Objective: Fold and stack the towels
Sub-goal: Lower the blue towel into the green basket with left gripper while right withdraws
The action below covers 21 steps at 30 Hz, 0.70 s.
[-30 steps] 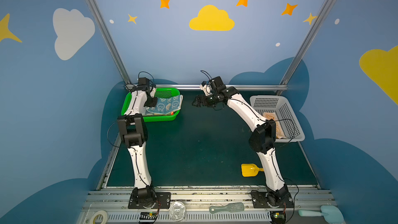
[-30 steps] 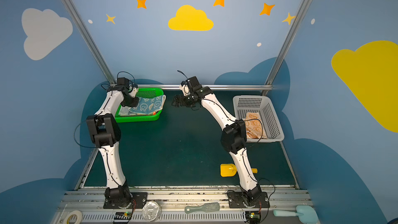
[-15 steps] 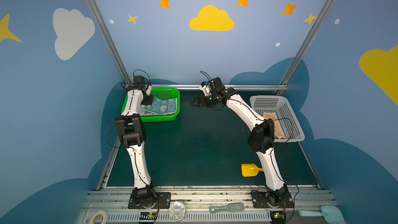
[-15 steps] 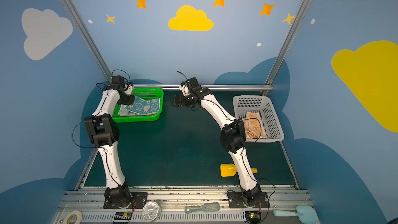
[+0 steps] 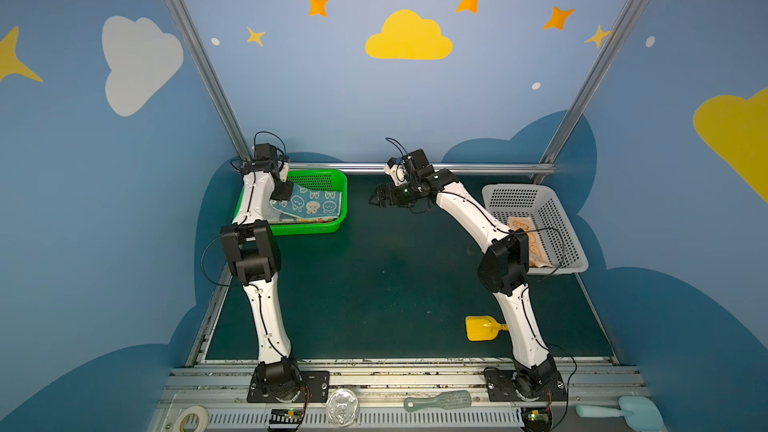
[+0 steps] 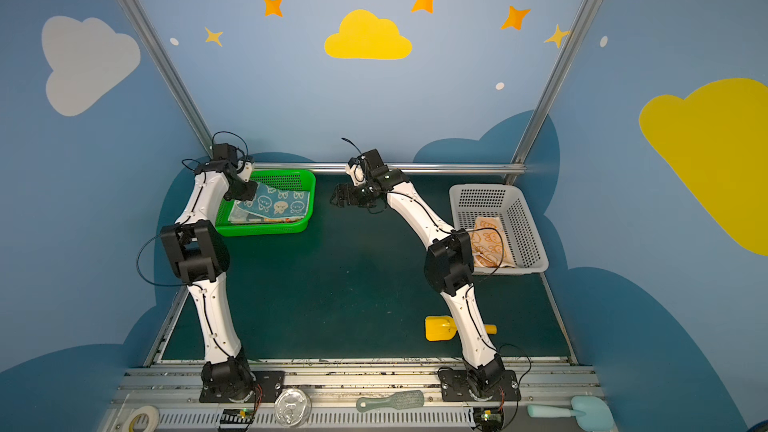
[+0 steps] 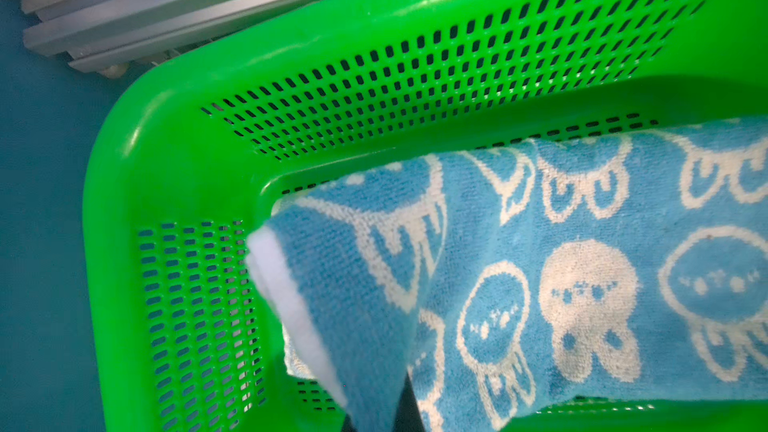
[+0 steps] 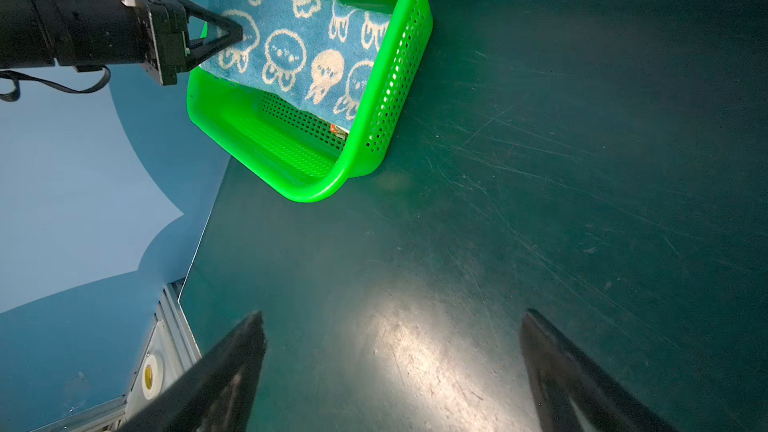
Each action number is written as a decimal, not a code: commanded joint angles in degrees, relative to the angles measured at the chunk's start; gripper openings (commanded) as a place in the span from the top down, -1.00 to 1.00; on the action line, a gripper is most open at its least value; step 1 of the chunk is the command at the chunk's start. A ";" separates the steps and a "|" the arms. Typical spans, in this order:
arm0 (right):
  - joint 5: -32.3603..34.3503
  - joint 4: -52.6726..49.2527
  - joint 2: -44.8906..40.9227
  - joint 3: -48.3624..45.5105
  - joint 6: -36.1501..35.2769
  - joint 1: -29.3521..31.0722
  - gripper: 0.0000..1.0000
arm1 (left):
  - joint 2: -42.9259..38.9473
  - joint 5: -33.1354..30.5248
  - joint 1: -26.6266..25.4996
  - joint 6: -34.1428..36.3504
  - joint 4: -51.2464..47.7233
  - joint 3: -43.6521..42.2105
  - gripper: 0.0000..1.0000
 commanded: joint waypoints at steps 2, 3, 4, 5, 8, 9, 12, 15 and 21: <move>-0.01 0.57 1.44 0.08 0.22 0.16 -0.91 | -1.85 -0.41 0.68 -0.02 0.83 1.71 0.94; -0.03 0.47 1.32 0.08 0.12 0.15 -0.90 | -1.48 -0.85 0.78 -0.02 0.69 1.81 0.94; 0.06 0.34 1.24 0.02 0.08 0.20 -0.90 | -1.12 -1.15 0.91 0.01 0.55 1.84 0.94; 0.25 0.20 1.12 0.01 -0.18 0.18 -0.90 | -0.86 -1.56 1.04 0.04 0.83 1.65 0.94; 0.01 0.20 0.96 -0.38 -0.46 0.08 -0.91 | 0.44 -1.92 1.77 -0.25 2.29 1.36 0.94; -0.08 0.21 1.01 -0.49 -0.47 0.07 -0.91 | 0.95 -1.77 1.95 -0.51 2.47 1.41 0.94; -0.70 0.71 1.01 -1.02 -0.26 0.16 -0.91 | 2.51 -1.97 2.17 -0.73 2.97 1.56 0.92; -0.71 0.73 1.01 -1.53 -0.45 0.07 -0.91 | 4.07 -1.78 2.23 -1.08 2.42 2.50 0.90; -0.76 0.64 1.03 -1.61 -0.64 -0.01 -0.92 | 5.57 -3.52 2.18 -1.62 2.23 3.91 0.68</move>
